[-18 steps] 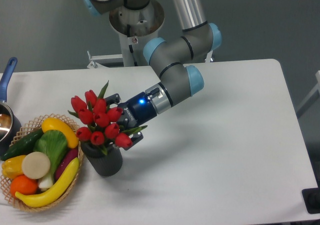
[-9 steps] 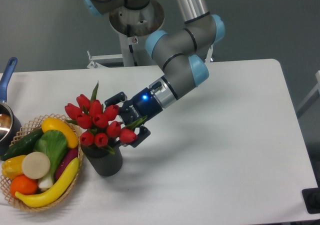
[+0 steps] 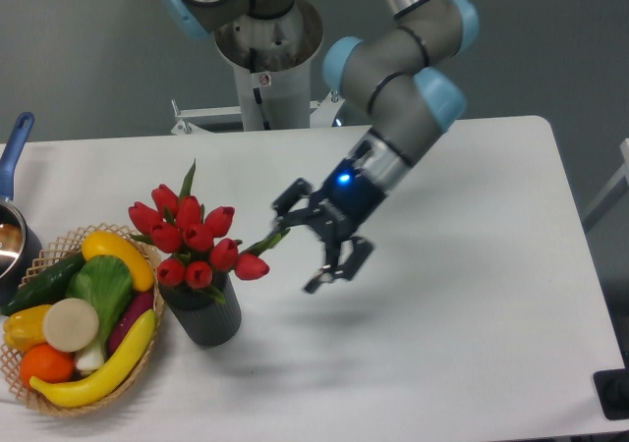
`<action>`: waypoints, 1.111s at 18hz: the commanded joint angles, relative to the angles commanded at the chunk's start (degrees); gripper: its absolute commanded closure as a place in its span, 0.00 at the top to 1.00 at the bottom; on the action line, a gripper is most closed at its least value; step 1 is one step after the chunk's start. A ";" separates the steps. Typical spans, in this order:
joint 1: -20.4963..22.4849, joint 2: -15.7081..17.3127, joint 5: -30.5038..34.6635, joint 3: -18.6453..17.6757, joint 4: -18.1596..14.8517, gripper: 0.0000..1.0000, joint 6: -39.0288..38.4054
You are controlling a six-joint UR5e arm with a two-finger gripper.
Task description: Insert the flowers into the vase
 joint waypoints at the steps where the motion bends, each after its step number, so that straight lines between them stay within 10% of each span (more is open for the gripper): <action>1: 0.88 0.70 2.36 0.79 -0.17 1.00 0.00; 14: 8.19 10.99 35.40 2.55 -0.62 1.00 0.35; 20: 9.85 12.83 40.33 1.86 -2.54 1.00 12.02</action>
